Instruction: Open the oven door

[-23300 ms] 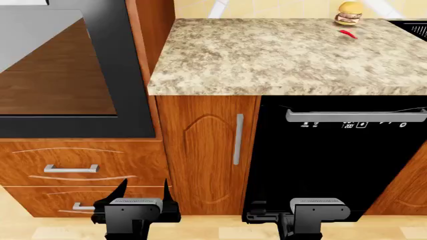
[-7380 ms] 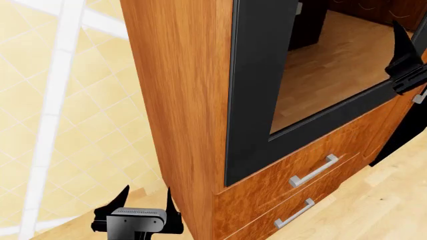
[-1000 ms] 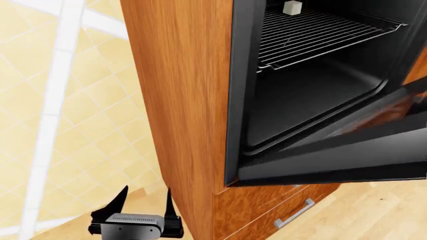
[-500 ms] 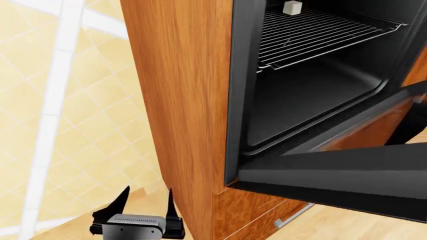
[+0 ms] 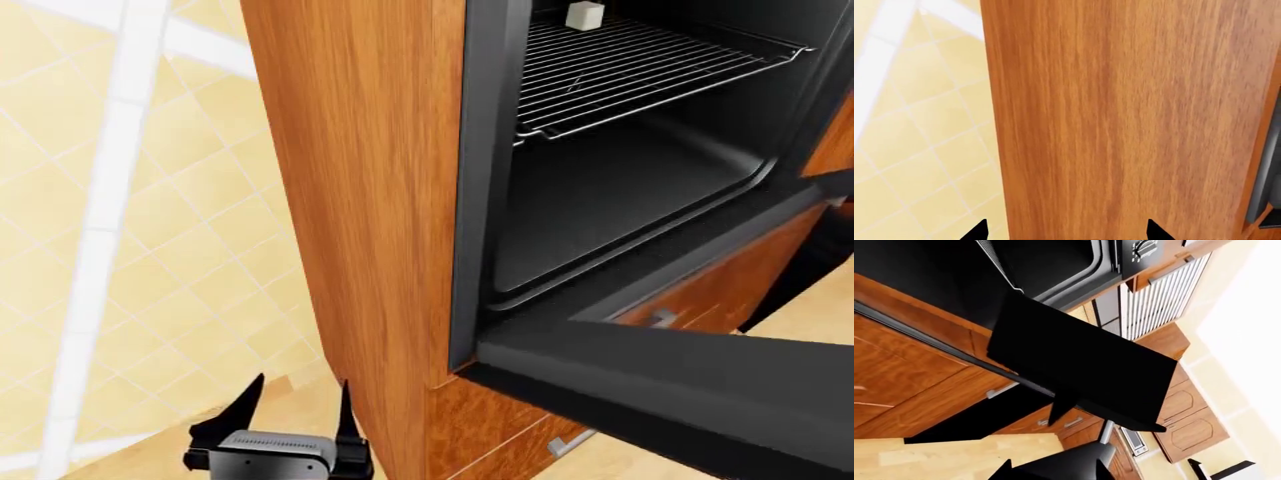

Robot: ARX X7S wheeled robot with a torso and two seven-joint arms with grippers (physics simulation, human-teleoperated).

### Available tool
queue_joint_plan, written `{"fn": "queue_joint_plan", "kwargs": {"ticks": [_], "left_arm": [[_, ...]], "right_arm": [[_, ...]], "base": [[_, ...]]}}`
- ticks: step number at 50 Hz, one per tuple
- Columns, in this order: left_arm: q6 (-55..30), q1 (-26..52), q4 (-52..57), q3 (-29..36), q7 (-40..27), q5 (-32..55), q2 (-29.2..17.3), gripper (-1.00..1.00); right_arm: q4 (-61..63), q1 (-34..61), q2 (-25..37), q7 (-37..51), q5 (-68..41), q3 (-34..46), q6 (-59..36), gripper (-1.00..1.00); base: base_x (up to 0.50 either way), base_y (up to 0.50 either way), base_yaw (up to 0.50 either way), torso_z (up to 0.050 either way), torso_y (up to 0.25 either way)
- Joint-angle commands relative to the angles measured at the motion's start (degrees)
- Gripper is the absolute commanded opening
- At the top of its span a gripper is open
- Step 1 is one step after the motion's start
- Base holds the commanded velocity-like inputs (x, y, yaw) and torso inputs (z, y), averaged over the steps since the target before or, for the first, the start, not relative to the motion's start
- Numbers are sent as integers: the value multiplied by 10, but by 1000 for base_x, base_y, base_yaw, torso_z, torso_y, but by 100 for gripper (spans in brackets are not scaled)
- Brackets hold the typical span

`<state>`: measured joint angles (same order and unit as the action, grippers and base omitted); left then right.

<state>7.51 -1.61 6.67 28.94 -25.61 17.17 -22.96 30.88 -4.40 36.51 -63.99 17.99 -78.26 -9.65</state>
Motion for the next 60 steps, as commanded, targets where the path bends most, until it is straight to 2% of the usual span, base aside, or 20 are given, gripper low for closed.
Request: {"fn": "queue_joint_plan", "kwargs": {"ticks": [1, 24, 60], "left_arm": [[1, 0, -2, 3, 1, 0, 0, 100], [1, 1, -2, 7, 2, 0, -1, 100], [-9, 2, 9, 12, -3, 0, -6, 100]], "right_arm": [[-20, -29, -59, -5, -19, -19, 48, -100], [-61, -61, -116, 6, -40, -63, 112, -100], [-158, -95, -201, 41, -42, -71, 234, -100]], "base": [[0, 0, 0, 0, 0], [0, 2, 2, 0, 0], [-1, 6, -1, 0, 1]]}}
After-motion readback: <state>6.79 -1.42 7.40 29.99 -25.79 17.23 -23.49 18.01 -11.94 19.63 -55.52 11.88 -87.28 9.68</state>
